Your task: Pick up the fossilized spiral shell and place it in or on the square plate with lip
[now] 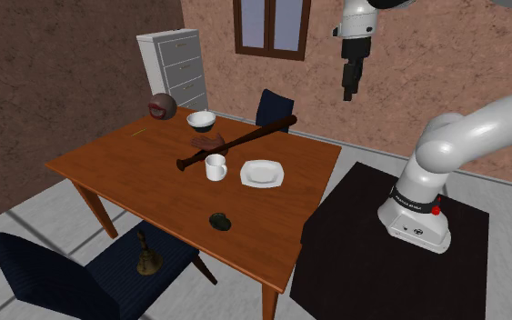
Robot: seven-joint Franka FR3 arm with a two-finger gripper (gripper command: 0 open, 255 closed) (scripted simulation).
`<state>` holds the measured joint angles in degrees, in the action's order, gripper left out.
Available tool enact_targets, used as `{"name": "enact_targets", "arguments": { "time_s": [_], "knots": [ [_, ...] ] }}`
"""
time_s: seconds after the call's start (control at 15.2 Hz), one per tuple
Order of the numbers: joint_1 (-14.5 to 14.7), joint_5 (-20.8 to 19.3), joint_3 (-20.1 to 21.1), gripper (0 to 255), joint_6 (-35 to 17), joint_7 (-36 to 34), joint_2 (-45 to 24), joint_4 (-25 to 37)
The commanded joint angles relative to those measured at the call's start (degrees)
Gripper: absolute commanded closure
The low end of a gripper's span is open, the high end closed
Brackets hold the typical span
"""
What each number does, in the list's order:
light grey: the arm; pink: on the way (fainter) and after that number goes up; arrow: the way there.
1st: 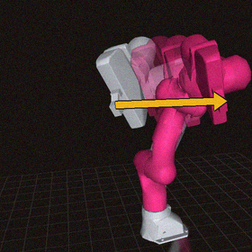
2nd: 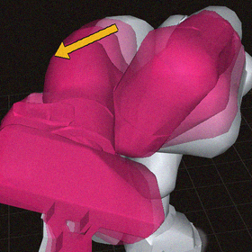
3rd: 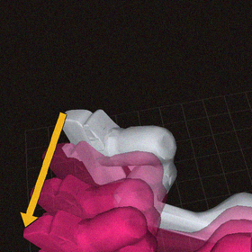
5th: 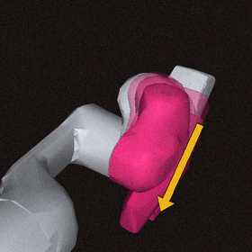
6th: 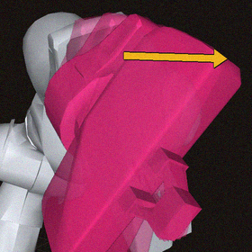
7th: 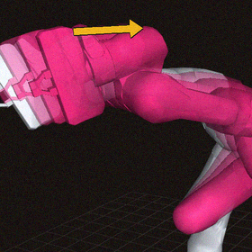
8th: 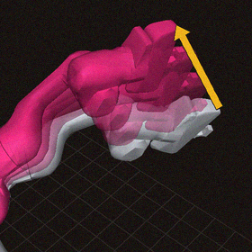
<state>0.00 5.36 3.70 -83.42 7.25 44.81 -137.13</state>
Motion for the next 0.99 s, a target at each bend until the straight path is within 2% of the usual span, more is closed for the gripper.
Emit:
{"name": "enact_targets", "arguments": {
  "time_s": [0.0, 0.46, 0.92],
  "knots": [
    [0.0, 0.0, 0.0, 0, 0.0, 0.0, 0.0, 0.0],
    [2.5, 2.3, 5.2, 0, -12.6, -1.3, -9.6, -2.4],
    [4.4, 2.7, 10.5, 0, -24.5, -3.2, -22.2, -1.2]
  ]
}}
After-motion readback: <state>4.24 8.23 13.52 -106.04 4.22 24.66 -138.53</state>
